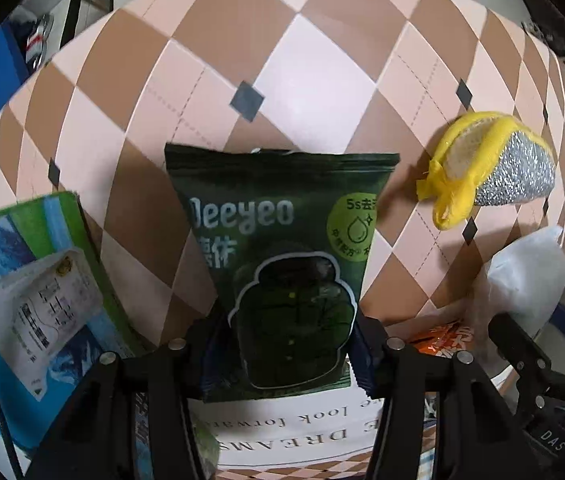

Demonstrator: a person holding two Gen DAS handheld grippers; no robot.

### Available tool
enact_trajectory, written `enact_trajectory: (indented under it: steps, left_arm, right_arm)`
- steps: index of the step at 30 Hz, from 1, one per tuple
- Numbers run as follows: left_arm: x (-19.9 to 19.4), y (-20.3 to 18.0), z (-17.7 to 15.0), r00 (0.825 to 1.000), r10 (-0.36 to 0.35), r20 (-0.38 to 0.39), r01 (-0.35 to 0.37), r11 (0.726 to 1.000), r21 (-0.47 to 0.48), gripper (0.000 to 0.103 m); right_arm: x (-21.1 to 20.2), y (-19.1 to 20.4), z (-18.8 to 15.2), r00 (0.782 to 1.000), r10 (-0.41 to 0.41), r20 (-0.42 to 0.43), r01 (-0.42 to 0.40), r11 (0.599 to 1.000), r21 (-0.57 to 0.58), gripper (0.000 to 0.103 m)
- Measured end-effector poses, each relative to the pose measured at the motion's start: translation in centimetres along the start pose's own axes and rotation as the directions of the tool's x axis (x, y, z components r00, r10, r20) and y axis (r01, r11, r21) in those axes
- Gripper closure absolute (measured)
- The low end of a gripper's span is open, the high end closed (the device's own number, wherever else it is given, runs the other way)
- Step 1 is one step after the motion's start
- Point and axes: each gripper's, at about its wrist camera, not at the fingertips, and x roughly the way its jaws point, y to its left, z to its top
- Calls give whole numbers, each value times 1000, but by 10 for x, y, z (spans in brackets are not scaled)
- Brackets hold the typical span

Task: Organize soft objects
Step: 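Grasp the green Deeyeo bag with the left tool while the right tool grasps the white ONMAX bag, then carry the green bag into the box with the left tool while the right tool places the white bag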

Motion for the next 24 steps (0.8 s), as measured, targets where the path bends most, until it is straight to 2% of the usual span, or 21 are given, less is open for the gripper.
enact_trajectory:
  steps: [3, 4, 5, 7, 9, 12, 16, 20, 22, 24]
  left_arm:
    - [2, -3, 0, 1000, 21, 20, -21, 1000, 5, 55]
    - [2, -4, -2, 999, 33, 29, -33, 999, 5, 61]
    - [1, -7, -6, 998, 37, 48, -38, 999, 13, 66]
    - [-5, -14, -18, 996, 44, 79, -45, 999, 11, 71]
    - [-13, -19, -26, 994, 34, 106, -36, 999, 10, 71]
    - [-36, -12, -44, 987, -7, 162, 6, 1000, 2, 71]
    - [-76, 7, -72, 969, -73, 234, 77, 997, -7, 71]
    - [-119, 45, -115, 943, -123, 309, 133, 991, -10, 71]
    - [-131, 69, -130, 936, -131, 327, 146, 989, -20, 71]
    - [-138, 104, -153, 932, -137, 335, 162, 986, -48, 71]
  right_arm:
    - [9, -5, -3, 1000, -6, -18, 6, 1000, -19, 10]
    - [12, -6, -2, 1000, -13, -19, 12, 1000, -25, 11]
    - [13, -7, -4, 1000, -19, -15, 19, 999, -27, 14]
    - [13, -9, -8, 999, -34, -3, 34, 999, -28, 25]
    - [11, -4, -16, 1000, -28, 11, 29, 999, -21, 32]
    - [-4, -9, -32, 999, -22, 43, 23, 1000, -8, 34]
    - [-44, -4, -55, 994, 25, 108, -23, 1000, -21, 35]
    - [-96, 22, -89, 978, 76, 192, -60, 994, -90, 35]
    - [-128, 54, -90, 967, 124, 222, -95, 986, -140, 35]
    - [-150, 86, -105, 957, 168, 238, -124, 974, -191, 35]
